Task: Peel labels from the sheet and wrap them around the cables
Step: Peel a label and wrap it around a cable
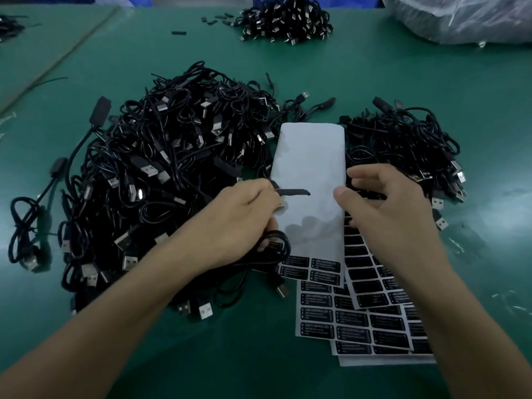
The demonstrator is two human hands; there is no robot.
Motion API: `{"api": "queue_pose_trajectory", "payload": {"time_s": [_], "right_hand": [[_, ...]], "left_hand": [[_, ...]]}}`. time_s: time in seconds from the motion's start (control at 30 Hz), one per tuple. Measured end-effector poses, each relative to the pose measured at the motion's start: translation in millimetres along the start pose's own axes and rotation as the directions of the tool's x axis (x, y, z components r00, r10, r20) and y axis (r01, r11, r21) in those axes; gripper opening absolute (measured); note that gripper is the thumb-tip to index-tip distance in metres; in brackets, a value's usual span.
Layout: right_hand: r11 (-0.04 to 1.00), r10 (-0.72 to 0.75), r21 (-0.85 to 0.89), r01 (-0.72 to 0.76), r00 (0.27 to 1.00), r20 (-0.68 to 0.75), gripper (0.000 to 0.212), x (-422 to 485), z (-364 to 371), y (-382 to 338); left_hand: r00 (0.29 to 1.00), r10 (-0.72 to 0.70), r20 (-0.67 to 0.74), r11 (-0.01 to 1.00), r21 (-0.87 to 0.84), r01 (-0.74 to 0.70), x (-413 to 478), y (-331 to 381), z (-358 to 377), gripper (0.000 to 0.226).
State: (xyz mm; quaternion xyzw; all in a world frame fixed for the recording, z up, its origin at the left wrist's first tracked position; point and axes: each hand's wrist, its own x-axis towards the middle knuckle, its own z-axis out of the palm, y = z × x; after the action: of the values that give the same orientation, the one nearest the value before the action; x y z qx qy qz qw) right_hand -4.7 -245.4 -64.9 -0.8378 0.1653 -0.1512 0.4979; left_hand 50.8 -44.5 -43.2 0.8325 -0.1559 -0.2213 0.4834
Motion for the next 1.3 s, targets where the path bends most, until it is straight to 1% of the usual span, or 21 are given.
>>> {"api": "queue_pose_trajectory", "payload": {"time_s": [0.03, 0.1, 0.13, 0.2, 0.23, 0.3, 0.37, 0.4, 0.43, 0.5, 0.6, 0.63, 0.7, 0.77, 0.83, 0.9, 1.03, 1.2, 1.3], "right_hand": [[0.994, 0.053, 0.091, -0.056, 0.998, 0.031, 0.025, 0.7, -0.1, 0.0], [0.929, 0.139, 0.332, -0.166, 0.985, 0.103, 0.032, 1.1, -1.0, -2.6], [0.894, 0.158, 0.403, -0.195, 0.98, 0.123, 0.037, 1.8, -1.5, -3.4], [0.878, 0.164, 0.431, -0.211, 0.976, 0.143, 0.051, 3.6, -2.9, -2.1], [0.875, 0.159, 0.43, -0.223, 0.971, 0.179, 0.058, 3.8, -3.8, -1.6], [0.896, 0.118, 0.379, -0.233, 0.946, 0.303, 0.064, 2.4, -4.2, -2.1], [0.948, 0.036, 0.277, -0.16, 0.913, 0.406, 0.063, -2.6, -1.3, -3.2], [0.965, 0.009, 0.233, -0.121, 0.902, 0.432, 0.061, -5.2, 0.8, -4.4], [0.977, -0.004, 0.192, -0.09, 0.896, 0.443, 0.057, -6.9, 2.5, -5.6], [0.99, -0.008, 0.133, -0.055, 0.903, 0.429, 0.04, -7.5, 3.1, -7.4], [0.985, 0.053, 0.135, -0.106, 0.936, 0.348, 0.01, -4.0, -0.7, -3.7], [0.983, 0.07, 0.139, -0.122, 0.94, 0.332, 0.007, -3.3, -1.7, -4.1], [0.972, 0.077, 0.181, -0.149, 0.933, 0.351, 0.012, -2.7, -2.0, -4.4], [0.963, 0.069, 0.21, -0.169, 0.908, 0.412, 0.026, -3.6, -1.6, -6.7], [0.973, 0.051, 0.177, -0.147, 0.887, 0.459, 0.038, -5.5, -0.3, -6.7], [0.98, 0.067, 0.134, -0.146, 0.88, 0.47, 0.038, -7.6, 2.8, -5.6], [0.987, 0.098, 0.072, -0.143, 0.894, 0.437, 0.026, -8.9, 9.1, -3.7], [0.971, 0.132, 0.125, -0.203, 0.895, 0.427, 0.028, -7.3, 7.7, -2.9], [0.968, 0.139, 0.129, -0.213, 0.892, 0.43, 0.03, -6.5, 7.9, -3.1]], "left_hand": [[1.0, -0.015, 0.007, 1.0, -0.01, 0.015, -0.1, -0.3, 0.3, 0.031], [0.999, -0.022, 0.044, 1.0, 0.021, 0.021, -0.3, 0.1, -0.4, 0.033], [0.998, -0.007, 0.07, 0.997, 0.079, 0.002, -0.3, 0.1, -1.6, 0.034], [0.99, 0.031, 0.134, 0.979, 0.197, -0.058, 0.0, -0.2, -4.1, 0.039], [0.984, 0.05, 0.17, 0.972, 0.219, -0.087, -0.2, -0.6, -4.5, 0.042], [0.974, 0.078, 0.212, 0.96, 0.248, -0.13, -0.6, -2.4, -4.7, 0.046], [0.976, 0.098, 0.193, 0.941, 0.3, -0.154, -0.1, -4.4, -4.1, 0.046], [0.979, 0.106, 0.176, 0.932, 0.325, -0.16, 0.2, -5.8, -3.3, 0.045], [0.981, 0.112, 0.156, 0.922, 0.352, -0.161, 0.5, -7.0, -2.4, 0.043], [0.986, 0.125, 0.111, 0.899, 0.408, -0.16, 1.1, -9.0, -0.5, 0.04], [0.989, 0.128, 0.08, 0.88, 0.451, -0.15, 2.4, -11.1, 1.0, 0.039], [0.99, 0.117, 0.074, 0.879, 0.456, -0.138, 2.6, -11.3, 1.3, 0.038], [0.994, 0.094, 0.063, 0.876, 0.469, -0.112, 2.6, -10.7, 1.2, 0.041], [0.995, 0.078, 0.068, 0.891, 0.443, -0.1, 2.9, -9.9, -0.3, 0.047], [0.995, 0.068, 0.079, 0.919, 0.383, -0.093, 2.5, -8.3, -1.2, 0.052], [0.994, 0.068, 0.08, 0.931, 0.353, -0.092, 1.4, -7.2, -0.5, 0.052], [0.994, 0.075, 0.075, 0.936, 0.337, -0.096, -1.1, -5.8, 3.8, 0.051], [0.995, 0.096, 0.022, 0.954, 0.284, -0.098, -1.2, -3.1, 2.2, 0.052], [0.996, 0.095, -0.004, 0.962, 0.258, -0.091, -1.4, -2.4, 1.1, 0.05]]}}
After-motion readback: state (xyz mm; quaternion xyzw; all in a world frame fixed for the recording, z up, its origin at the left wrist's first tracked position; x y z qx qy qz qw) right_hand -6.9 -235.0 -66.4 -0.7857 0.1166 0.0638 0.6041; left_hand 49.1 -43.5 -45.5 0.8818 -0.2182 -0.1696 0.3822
